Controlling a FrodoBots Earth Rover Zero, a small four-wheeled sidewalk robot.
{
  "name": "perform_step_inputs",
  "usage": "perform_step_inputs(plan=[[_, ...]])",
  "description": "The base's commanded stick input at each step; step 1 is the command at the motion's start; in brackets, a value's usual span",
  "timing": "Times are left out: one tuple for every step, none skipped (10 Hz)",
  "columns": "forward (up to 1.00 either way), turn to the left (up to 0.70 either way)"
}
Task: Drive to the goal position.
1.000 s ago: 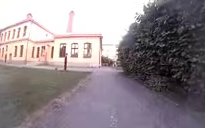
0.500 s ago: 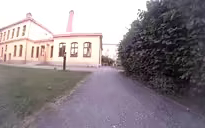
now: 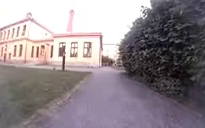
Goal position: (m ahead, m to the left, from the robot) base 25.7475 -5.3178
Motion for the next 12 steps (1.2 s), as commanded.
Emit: perform_step_inputs(plan=[[0.5, -0.01], [0.5, -0.01], [0.5, -0.01], [0.5, -0.01], [0.5, -0.01], [0.5, -0.01], [0.5, -0.01], [0.5, -0.01], [0.5, -0.01], [0.5, -0.01], [0.5, -0.01], [0.5, -0.01]])
